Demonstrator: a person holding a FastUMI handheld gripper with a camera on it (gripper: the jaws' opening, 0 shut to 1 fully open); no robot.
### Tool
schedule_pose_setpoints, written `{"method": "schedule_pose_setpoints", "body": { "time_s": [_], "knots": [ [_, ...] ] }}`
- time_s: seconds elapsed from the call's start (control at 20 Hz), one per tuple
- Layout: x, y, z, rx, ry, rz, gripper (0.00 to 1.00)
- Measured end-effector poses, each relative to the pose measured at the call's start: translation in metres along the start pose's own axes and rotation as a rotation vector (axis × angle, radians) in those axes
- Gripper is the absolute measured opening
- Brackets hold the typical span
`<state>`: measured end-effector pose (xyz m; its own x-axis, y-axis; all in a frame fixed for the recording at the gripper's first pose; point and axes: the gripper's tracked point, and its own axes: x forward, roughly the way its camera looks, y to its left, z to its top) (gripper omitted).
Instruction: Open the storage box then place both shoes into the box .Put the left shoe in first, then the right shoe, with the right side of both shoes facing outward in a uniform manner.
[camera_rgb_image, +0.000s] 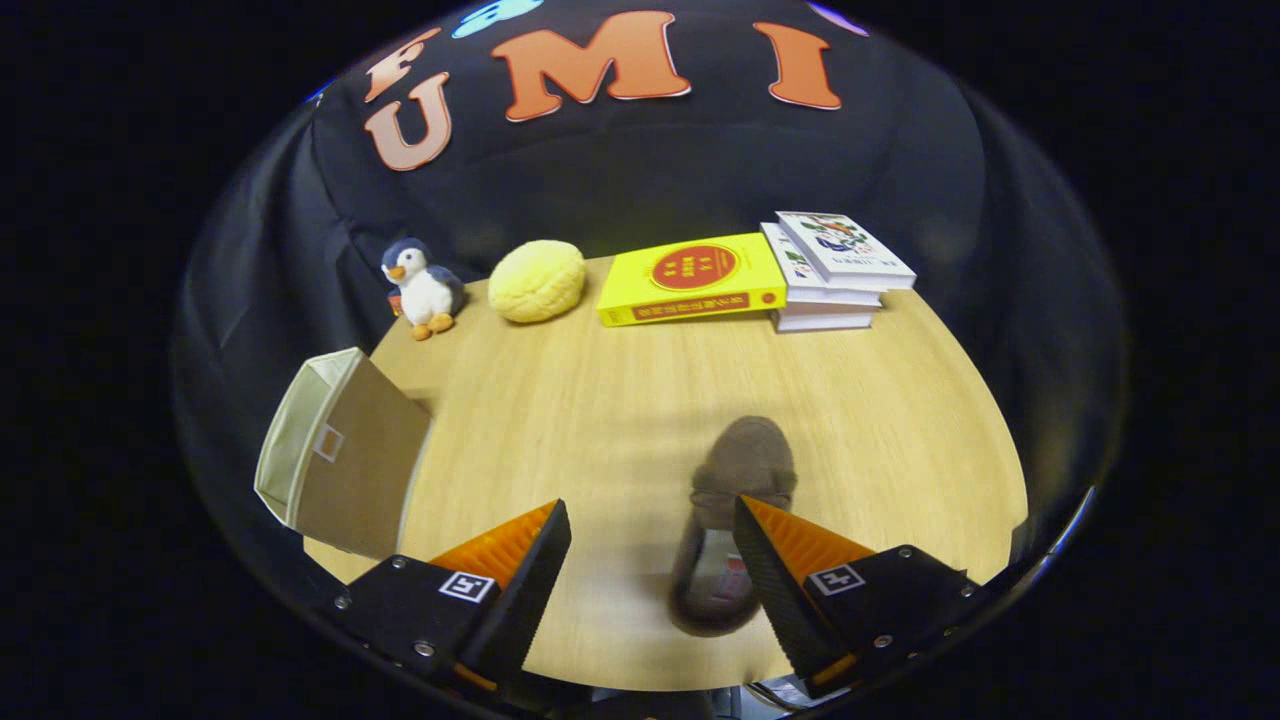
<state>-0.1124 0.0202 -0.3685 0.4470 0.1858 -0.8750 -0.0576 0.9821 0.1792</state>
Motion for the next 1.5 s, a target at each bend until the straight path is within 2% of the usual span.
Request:
{"method": "schedule_pose_setpoints", "body": {
  "time_s": [0.25, 0.55, 0.8, 0.95, 1.0, 1.2, 1.4, 1.5],
  "knots": [
    [0.016, -0.042, -0.03, -0.005, 0.045, -0.04, 0.95],
    [0.051, -0.075, -0.049, -0.018, 0.079, -0.079, 0.82],
    [0.078, -0.085, -0.048, -0.032, 0.064, -0.093, 0.57],
    [0.091, -0.086, -0.05, -0.033, 0.053, -0.106, 0.39],
    [0.094, -0.087, -0.05, -0.031, 0.045, -0.12, 0.29],
    [0.099, -0.092, -0.044, -0.015, 0.018, -0.163, 0.1],
    [0.091, -0.08, -0.039, 0.058, 0.034, -0.126, 0.04],
    [0.079, -0.071, -0.028, 0.046, 0.021, -0.135, 0.04]
  ]
}}
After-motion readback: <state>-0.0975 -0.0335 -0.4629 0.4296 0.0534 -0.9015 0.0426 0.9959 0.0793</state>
